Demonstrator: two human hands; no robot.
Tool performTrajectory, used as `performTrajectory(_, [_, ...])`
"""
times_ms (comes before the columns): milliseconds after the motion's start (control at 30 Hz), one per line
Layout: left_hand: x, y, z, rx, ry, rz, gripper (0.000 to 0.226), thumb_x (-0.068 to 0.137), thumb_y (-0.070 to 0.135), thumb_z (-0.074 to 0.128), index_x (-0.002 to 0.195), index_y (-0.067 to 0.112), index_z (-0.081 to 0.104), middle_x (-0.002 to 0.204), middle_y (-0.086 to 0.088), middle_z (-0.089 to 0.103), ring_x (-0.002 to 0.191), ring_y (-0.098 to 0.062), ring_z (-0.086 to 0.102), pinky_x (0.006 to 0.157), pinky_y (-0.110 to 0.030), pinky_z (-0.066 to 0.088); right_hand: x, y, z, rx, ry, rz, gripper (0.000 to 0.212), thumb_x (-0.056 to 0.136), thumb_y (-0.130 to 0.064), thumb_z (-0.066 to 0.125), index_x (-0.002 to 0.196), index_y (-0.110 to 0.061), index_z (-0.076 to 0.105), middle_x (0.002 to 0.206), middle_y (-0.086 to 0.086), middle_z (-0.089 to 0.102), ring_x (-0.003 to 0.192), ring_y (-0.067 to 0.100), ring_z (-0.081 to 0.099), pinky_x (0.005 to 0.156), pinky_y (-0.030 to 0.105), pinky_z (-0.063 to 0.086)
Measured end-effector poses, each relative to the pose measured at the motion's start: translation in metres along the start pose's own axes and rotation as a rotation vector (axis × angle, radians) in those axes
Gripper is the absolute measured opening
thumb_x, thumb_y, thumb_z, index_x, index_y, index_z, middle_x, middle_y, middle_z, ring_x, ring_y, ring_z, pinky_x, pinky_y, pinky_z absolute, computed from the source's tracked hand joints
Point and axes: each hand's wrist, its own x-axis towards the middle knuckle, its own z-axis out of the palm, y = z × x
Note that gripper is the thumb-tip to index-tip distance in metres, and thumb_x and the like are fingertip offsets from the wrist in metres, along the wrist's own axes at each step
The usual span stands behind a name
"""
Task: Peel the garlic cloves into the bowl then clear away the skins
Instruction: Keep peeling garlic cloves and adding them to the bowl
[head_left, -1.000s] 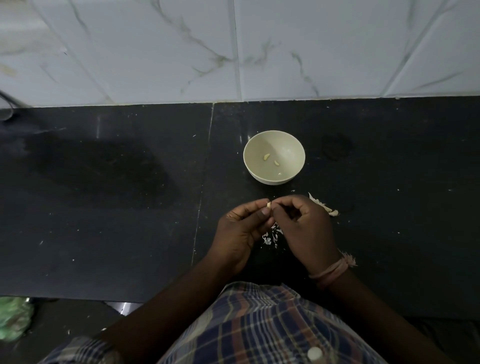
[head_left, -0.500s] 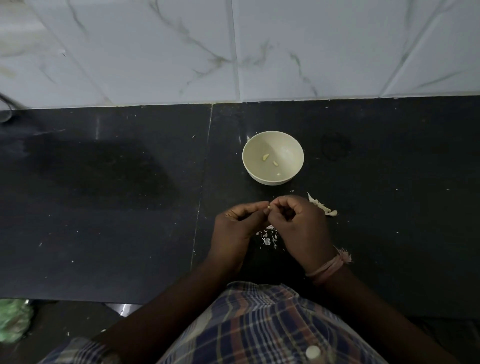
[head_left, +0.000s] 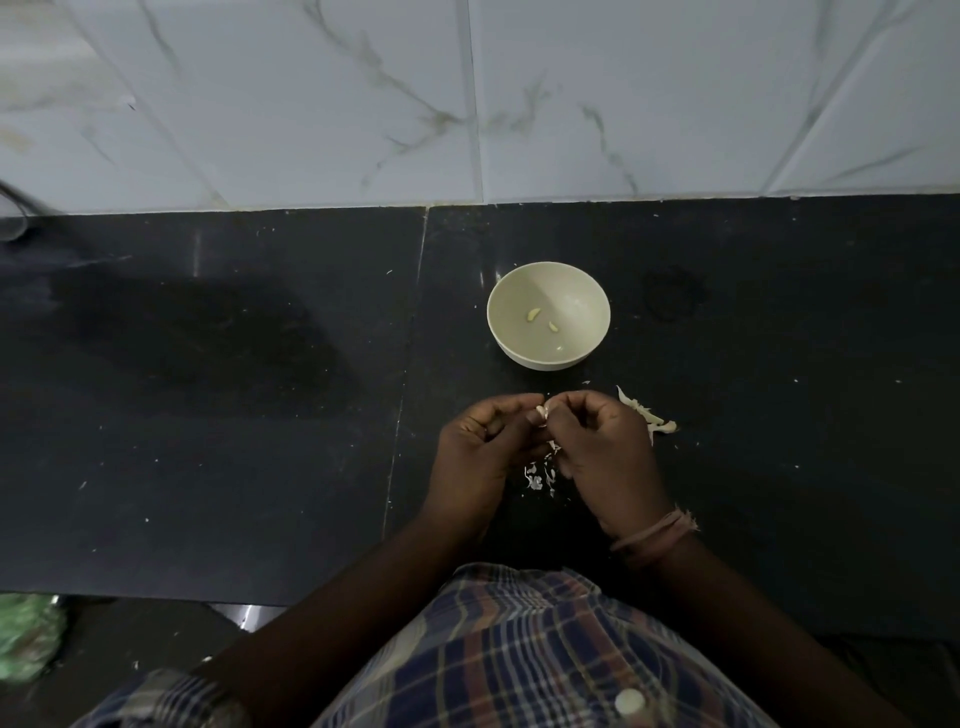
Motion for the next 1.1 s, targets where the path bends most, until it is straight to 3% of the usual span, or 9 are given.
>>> performTrajectory(100, [0.001, -0.002, 0.001, -0.032, -0.009, -0.003, 0.02, 0.096, 0.0, 0.063, 0.114, 0.003, 0.071, 0.104, -0.021, 0.076, 0.097, -0.031, 0.074, 0.086, -0.036, 0.061, 0.002, 0.001, 0.0, 0.07, 0.011, 0.051, 0.013, 0.096, -0.011, 0.063, 0.088, -0.005, 0.07, 0.056, -0.007, 0.062, 0.044, 0.002, 0.051, 0.044, 0.016, 0.038])
performTrajectory(233, [0.0, -0.001, 0.001, -0.086, -0.018, -0.037, 0.018, 0.094, 0.0, 0.064, 0.11, 0.0, 0.071, 0.103, -0.021, 0.076, 0.093, -0.025, 0.075, 0.082, -0.029, 0.06, 0.003, 0.003, 0.0, 0.079, 0.012, 0.074, 0.012, 0.096, -0.012, 0.064, 0.089, -0.006, 0.071, 0.056, -0.009, 0.061, 0.047, 0.001, 0.051, 0.045, 0.016, 0.038])
performTrajectory(400, [0.003, -0.004, 0.0, -0.163, -0.054, -0.084, 0.024, 0.084, 0.011, 0.072, 0.106, 0.004, 0.076, 0.111, -0.023, 0.074, 0.103, -0.031, 0.072, 0.088, -0.034, 0.058, 0.002, 0.002, -0.002, 0.036, -0.005, 0.045, 0.009, 0.093, -0.009, 0.065, 0.086, -0.006, 0.071, 0.058, -0.008, 0.061, 0.049, 0.001, 0.05, 0.046, 0.016, 0.038])
performTrajectory(567, [0.005, -0.005, -0.001, -0.231, -0.017, -0.124, 0.02, 0.081, 0.009, 0.072, 0.1, 0.005, 0.074, 0.1, -0.016, 0.075, 0.09, -0.022, 0.073, 0.077, -0.026, 0.059, 0.0, 0.0, 0.0, 0.085, -0.011, 0.068, 0.013, 0.096, -0.009, 0.062, 0.086, -0.002, 0.067, 0.053, -0.002, 0.056, 0.04, 0.009, 0.043, 0.039, 0.02, 0.034])
performTrajectory(700, [0.008, -0.005, -0.003, -0.229, -0.002, -0.141, 0.012, 0.092, 0.005, 0.065, 0.103, 0.004, 0.07, 0.094, -0.011, 0.073, 0.086, -0.018, 0.071, 0.075, -0.026, 0.059, -0.001, 0.0, 0.001, 0.096, -0.016, 0.082, 0.014, 0.098, -0.011, 0.061, 0.085, -0.007, 0.067, 0.055, -0.002, 0.06, 0.041, 0.013, 0.046, 0.04, 0.024, 0.037])
performTrajectory(933, [0.009, -0.003, -0.003, -0.291, -0.034, -0.206, 0.019, 0.1, 0.002, 0.053, 0.111, -0.002, 0.068, 0.102, -0.018, 0.075, 0.089, -0.02, 0.074, 0.077, -0.026, 0.06, 0.002, 0.0, 0.0, 0.132, 0.002, 0.137, 0.014, 0.099, -0.011, 0.059, 0.088, -0.004, 0.066, 0.051, -0.007, 0.056, 0.039, 0.012, 0.045, 0.039, 0.023, 0.037])
performTrajectory(1100, [0.01, -0.003, -0.002, -0.314, -0.016, -0.215, 0.023, 0.087, 0.005, 0.067, 0.109, -0.001, 0.07, 0.1, -0.015, 0.075, 0.086, -0.018, 0.074, 0.075, -0.023, 0.06, 0.0, 0.0, 0.001, 0.119, -0.004, 0.1, 0.016, 0.099, -0.011, 0.06, 0.084, -0.006, 0.066, 0.051, -0.003, 0.056, 0.04, 0.014, 0.046, 0.039, 0.023, 0.038])
